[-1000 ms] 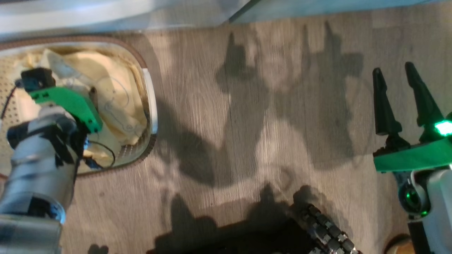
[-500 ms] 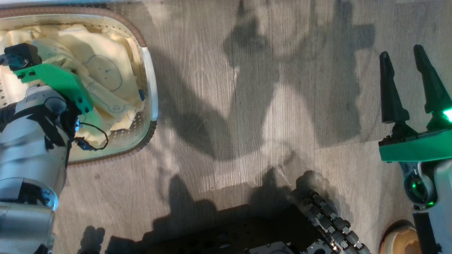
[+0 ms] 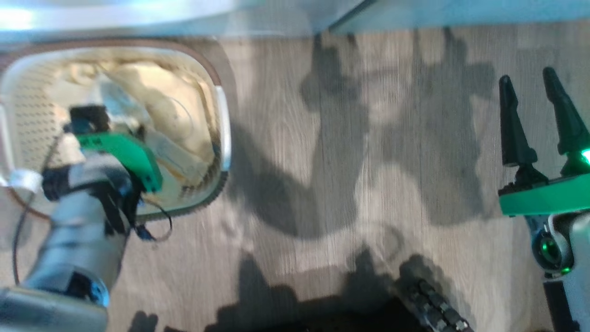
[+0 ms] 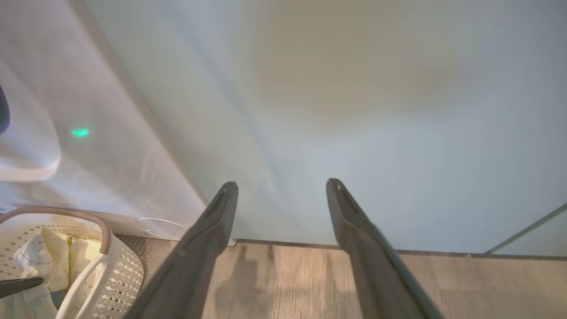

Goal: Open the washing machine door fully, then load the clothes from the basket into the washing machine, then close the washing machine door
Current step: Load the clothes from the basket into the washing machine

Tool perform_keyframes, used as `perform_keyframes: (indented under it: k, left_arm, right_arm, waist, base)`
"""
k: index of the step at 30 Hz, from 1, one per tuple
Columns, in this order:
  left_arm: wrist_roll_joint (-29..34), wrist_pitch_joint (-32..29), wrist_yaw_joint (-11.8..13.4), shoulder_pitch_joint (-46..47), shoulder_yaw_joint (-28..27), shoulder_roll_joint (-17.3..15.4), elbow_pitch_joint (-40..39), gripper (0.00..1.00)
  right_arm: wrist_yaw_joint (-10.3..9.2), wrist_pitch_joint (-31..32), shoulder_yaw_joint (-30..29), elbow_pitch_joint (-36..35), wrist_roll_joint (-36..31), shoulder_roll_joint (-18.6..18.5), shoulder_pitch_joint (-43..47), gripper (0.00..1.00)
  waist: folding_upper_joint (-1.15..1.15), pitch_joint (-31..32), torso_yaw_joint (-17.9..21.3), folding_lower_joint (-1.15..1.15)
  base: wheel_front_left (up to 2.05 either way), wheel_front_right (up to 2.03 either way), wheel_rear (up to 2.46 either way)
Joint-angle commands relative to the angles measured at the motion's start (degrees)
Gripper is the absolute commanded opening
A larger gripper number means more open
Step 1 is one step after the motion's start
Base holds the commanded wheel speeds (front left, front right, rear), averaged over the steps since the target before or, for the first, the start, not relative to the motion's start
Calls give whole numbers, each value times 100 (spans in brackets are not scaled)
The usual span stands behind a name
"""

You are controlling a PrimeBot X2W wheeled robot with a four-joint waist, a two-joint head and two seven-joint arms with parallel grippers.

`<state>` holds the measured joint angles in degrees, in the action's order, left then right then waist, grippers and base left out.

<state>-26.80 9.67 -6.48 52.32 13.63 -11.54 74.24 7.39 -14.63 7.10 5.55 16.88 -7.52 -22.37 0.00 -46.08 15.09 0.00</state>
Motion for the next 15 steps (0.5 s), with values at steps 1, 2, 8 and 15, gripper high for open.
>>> perform_keyframes:
  k: [1,2,8,15]
  left_arm:
    - [73,160,-42,-322,28,-105,-29,0]
    - [101,222,-58,-402,88,-75,-29,0]
    - [108,462,-95,-863,305,106,-123,0]
    - [19,528,-99,-1427,509,94,-710,0]
  right_arm:
    - [10,-37,62,-82,-3,-151,309,100]
    - [10,-37,67,-57,-3,-166,348,100]
    - [10,-37,12,49,16,-221,661,100]
    - [10,-37,-1,153,18,-234,1026,100]
  waist:
    - [0,513,-213,0]
    - [0,655,-257,0]
    - [0,1429,-524,0]
    - [0,2175,-737,0]
  base:
    - [0,0,0]
    - [0,0,0]
    - [0,0,0]
    - [0,0,0]
